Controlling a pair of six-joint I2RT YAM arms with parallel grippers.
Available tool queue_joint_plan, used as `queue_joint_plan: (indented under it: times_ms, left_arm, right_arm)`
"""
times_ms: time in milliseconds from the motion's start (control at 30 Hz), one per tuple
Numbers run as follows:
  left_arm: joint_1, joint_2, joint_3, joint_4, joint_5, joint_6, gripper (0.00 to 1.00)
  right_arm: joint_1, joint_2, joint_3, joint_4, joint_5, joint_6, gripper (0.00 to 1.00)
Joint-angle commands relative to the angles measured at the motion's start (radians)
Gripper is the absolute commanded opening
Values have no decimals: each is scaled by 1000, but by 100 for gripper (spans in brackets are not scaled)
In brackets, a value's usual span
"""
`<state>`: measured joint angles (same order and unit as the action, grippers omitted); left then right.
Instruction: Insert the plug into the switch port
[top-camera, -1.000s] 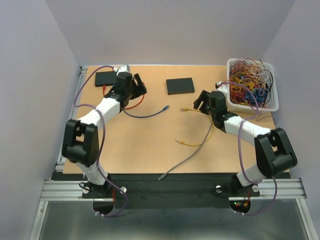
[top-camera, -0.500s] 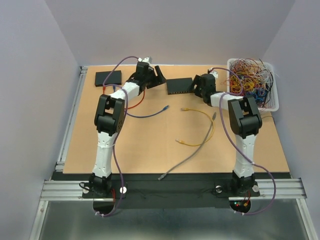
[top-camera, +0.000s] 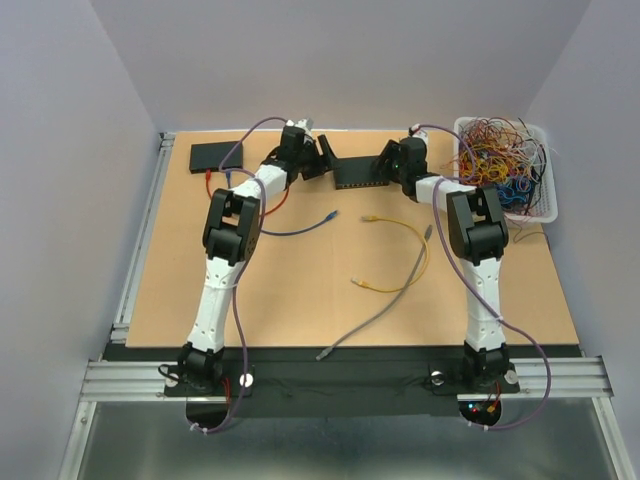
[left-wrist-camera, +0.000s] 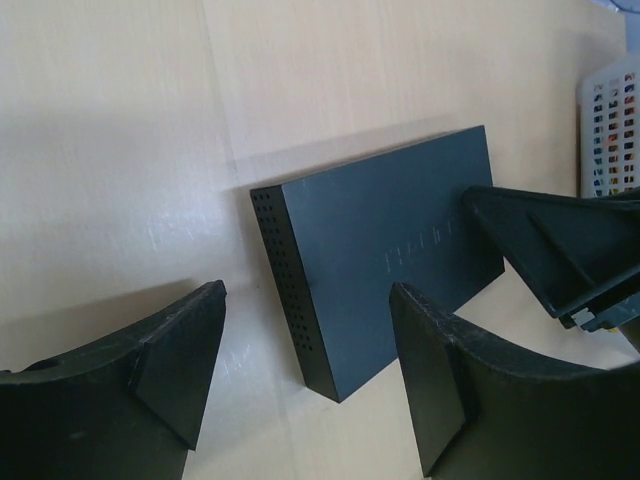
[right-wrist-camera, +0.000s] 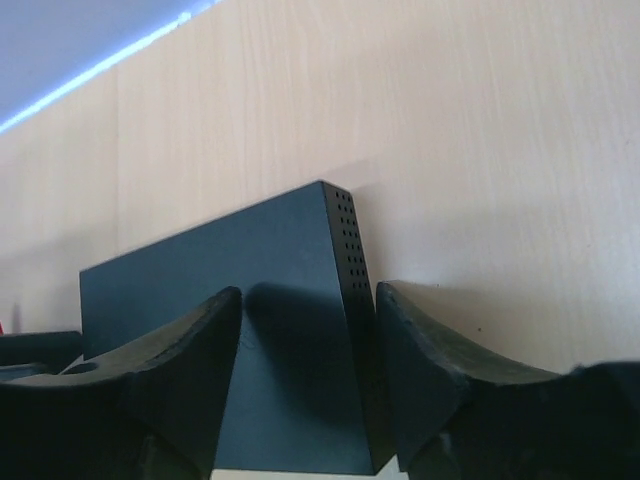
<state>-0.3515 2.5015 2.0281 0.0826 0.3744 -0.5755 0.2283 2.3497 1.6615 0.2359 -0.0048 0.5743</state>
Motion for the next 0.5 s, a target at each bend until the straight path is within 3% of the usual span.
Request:
queue_joint_plan:
  times_ms: [0,167,467]
  left_arm:
    - [-46,-12,31,25,46,-15,77]
    - [-130,-70,-103,87,37,-32,77]
    - [-277,-303,-581,272,-18,-90,76]
  right_arm:
    - [0,23,-35,-9,-70,16,54]
    - [0,-38,-150,22,-98,7,43]
    - [0,-185,-365,51,-141,-19,43]
